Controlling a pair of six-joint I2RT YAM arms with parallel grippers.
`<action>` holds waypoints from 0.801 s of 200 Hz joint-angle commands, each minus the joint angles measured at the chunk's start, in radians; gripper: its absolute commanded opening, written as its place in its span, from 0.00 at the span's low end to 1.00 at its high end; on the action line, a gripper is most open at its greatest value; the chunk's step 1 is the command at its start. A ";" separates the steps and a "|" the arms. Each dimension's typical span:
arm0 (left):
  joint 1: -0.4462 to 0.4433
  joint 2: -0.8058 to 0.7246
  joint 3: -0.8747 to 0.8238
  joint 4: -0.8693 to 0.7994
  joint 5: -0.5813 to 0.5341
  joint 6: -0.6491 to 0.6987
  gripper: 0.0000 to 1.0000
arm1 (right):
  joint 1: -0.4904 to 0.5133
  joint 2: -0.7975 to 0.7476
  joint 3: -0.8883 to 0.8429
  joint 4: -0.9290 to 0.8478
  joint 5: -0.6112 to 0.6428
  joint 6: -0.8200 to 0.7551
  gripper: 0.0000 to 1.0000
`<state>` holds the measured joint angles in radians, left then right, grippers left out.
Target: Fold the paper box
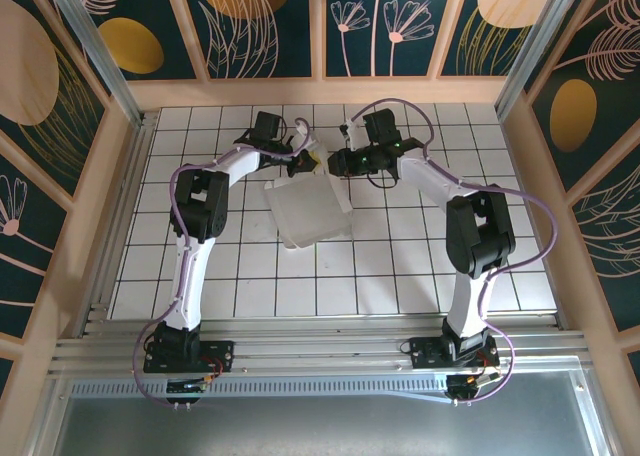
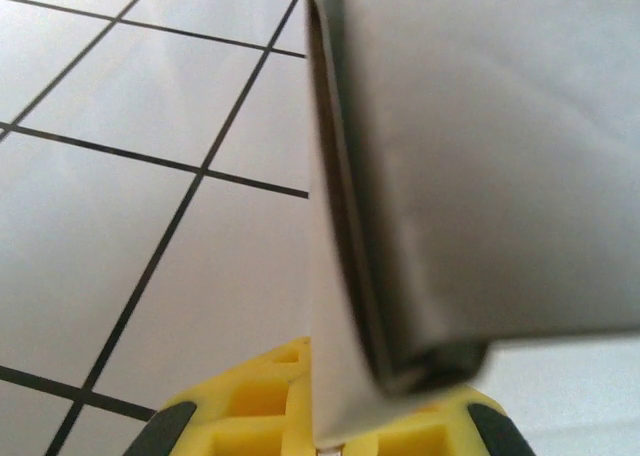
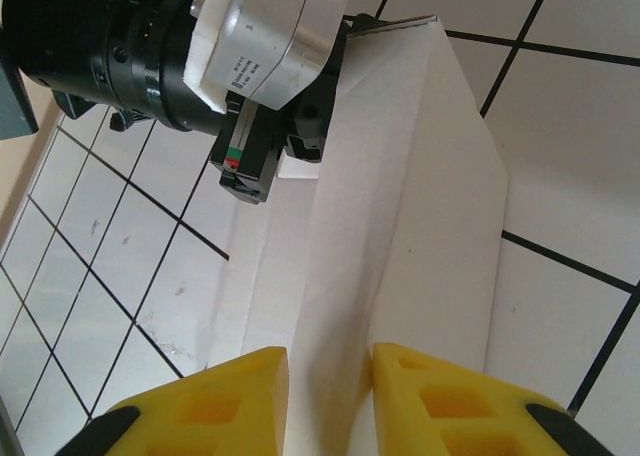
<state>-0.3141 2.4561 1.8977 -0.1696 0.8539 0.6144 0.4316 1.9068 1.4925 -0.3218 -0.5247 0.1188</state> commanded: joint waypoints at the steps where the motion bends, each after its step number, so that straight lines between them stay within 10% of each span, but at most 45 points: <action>1: -0.015 -0.042 -0.012 0.072 -0.016 -0.044 0.19 | 0.006 0.021 -0.012 0.022 -0.027 0.006 0.28; 116: -0.022 -0.054 -0.048 0.153 -0.082 -0.148 0.00 | -0.004 0.020 -0.032 0.041 -0.031 0.021 0.26; 160: -0.040 -0.048 -0.056 0.232 -0.218 -0.266 0.25 | -0.003 0.024 -0.040 0.059 -0.044 0.040 0.27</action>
<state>-0.3431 2.4409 1.8450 -0.0181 0.7223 0.4416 0.4267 1.9179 1.4681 -0.2737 -0.5343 0.1406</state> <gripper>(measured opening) 0.258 0.265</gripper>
